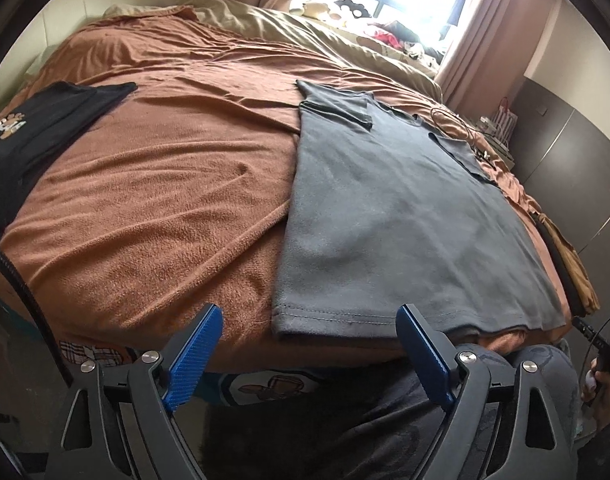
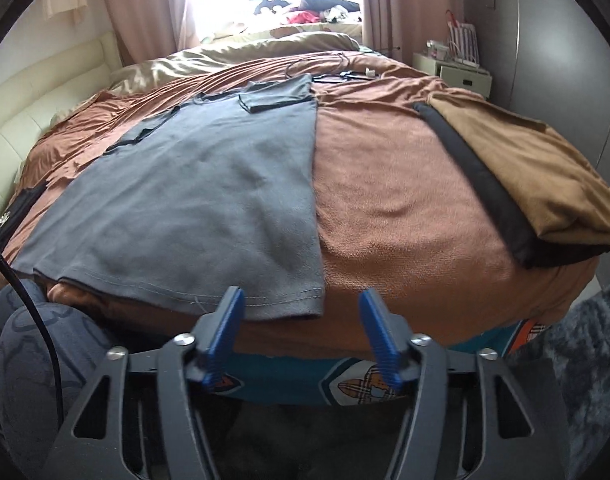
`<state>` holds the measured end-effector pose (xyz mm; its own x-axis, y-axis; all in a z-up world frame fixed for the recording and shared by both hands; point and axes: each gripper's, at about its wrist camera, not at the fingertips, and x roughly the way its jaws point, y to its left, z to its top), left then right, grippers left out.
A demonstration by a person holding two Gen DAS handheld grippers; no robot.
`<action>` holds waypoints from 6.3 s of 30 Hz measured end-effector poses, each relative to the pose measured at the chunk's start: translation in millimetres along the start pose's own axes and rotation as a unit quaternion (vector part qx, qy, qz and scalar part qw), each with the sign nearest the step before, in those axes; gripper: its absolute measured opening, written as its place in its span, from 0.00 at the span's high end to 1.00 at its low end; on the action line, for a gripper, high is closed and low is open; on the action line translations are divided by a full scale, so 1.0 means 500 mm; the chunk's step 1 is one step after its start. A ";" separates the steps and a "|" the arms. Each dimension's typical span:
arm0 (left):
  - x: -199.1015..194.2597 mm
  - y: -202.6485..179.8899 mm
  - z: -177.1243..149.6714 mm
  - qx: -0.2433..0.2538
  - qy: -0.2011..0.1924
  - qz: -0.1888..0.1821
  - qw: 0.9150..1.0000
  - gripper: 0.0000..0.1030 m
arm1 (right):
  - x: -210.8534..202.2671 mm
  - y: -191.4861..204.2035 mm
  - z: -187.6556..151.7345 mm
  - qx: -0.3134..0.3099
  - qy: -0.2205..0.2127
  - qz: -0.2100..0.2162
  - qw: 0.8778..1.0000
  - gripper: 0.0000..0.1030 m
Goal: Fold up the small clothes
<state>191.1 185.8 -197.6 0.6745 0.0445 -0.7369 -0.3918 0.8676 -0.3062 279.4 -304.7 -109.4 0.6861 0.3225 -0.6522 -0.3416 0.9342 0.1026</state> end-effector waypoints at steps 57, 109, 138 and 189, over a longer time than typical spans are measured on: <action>0.106 0.055 0.004 -0.200 0.046 -0.108 0.973 0.93 | 0.026 -0.113 0.007 0.181 -0.040 0.065 0.980 0.98; -0.388 0.171 -0.084 -0.181 -0.147 -0.148 0.961 0.96 | -0.307 -0.032 -0.128 0.116 -0.120 0.135 0.977 0.98; -0.403 0.158 0.009 -0.176 -0.163 -0.135 0.961 0.95 | -0.232 -0.056 -0.063 0.130 -0.129 0.147 0.972 0.98; 0.245 0.184 0.421 -0.142 0.006 0.030 0.989 0.95 | 0.389 -0.009 0.371 0.147 0.012 0.078 0.986 0.98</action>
<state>369.3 375.1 -189.1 0.6373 0.0840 -0.7660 -0.5924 0.6892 -0.4173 533.5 -217.8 -97.6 0.6232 0.4649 -0.6289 -0.2378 0.8787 0.4139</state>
